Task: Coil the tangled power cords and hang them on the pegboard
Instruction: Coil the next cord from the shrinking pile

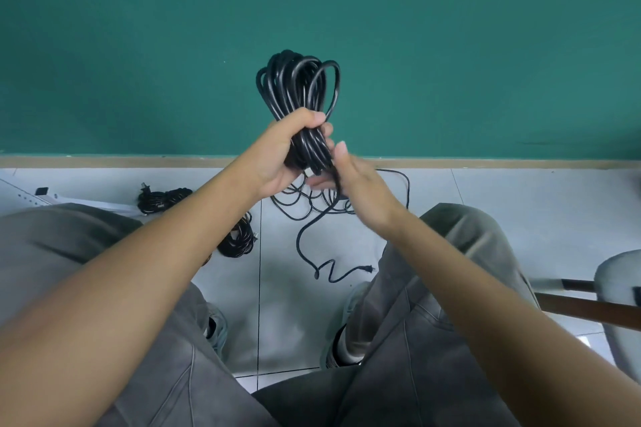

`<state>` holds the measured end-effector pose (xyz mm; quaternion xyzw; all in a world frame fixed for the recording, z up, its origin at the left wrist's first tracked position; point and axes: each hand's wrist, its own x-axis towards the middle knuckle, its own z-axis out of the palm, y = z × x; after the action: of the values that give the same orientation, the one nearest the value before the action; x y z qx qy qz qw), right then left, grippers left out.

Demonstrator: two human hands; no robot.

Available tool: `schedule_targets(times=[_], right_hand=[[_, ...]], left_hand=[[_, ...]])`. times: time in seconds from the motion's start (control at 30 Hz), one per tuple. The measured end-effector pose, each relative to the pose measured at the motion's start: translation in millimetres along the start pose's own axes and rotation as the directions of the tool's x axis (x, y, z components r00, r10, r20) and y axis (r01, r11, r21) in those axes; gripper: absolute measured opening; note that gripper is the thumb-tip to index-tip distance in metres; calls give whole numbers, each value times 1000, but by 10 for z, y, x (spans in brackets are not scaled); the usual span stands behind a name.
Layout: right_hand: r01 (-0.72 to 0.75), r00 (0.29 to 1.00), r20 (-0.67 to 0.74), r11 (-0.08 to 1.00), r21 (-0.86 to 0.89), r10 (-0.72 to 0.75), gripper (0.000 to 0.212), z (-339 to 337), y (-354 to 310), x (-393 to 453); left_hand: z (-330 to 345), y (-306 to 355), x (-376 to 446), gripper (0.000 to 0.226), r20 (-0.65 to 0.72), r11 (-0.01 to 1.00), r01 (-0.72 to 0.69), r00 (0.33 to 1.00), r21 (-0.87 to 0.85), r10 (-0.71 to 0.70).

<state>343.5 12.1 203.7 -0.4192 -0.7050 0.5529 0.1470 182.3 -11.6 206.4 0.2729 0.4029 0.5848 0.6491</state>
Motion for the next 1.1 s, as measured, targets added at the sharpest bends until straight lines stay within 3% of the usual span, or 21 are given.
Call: schedule_targets(times=[0.1,0.2,0.27,0.37,0.43,0.5,0.67,0.7,0.8,0.9,1.0,1.1], right_hand=[[-82,996,49,996,39,80,60,134,104,-109],[-62,995,85,993,102,54,45,136,109,-200],[-18,994,111,996,85,8,24,67,85,-243],[80,991,116,995,-63,-72,14,-106,-14,-265],[118,991,84,986,-122,-108,31,-197,-87,-246],[139,990,45,973,-185,-132,35,-240,-163,-224],[255,940,-156,930,-264,-303,10,-230,-259,-162],[252,926,-212,928,-273,-314,14,-224,-266,-137],[174,906,-340,953,-249,-254,42,-222,-261,-80],[175,905,-366,975,-140,-215,50,-236,-242,-64],[175,924,-333,982,-65,-187,30,-269,-169,-42],[142,957,-250,989,-47,-149,15,-278,14,-17]], left_hand=[[-86,55,29,16,-85,996,-18,996,-83,11],[-160,62,51,33,-205,1000,-9,979,-23,4],[-151,44,64,46,-299,997,-2,954,80,26],[-107,7,94,27,-359,948,16,927,318,105],[-95,-14,106,25,-324,903,19,936,429,135],[-86,-24,93,26,-268,905,21,958,424,104],[-85,-8,11,29,-114,942,115,990,315,-83],[-75,-14,-15,32,-76,944,138,990,299,-120],[0,-33,-73,57,58,962,188,977,200,-203],[18,-26,-83,89,147,971,206,963,125,-224],[4,-8,-88,61,151,968,199,963,150,-222],[4,26,-81,49,131,971,199,975,-133,-182]])
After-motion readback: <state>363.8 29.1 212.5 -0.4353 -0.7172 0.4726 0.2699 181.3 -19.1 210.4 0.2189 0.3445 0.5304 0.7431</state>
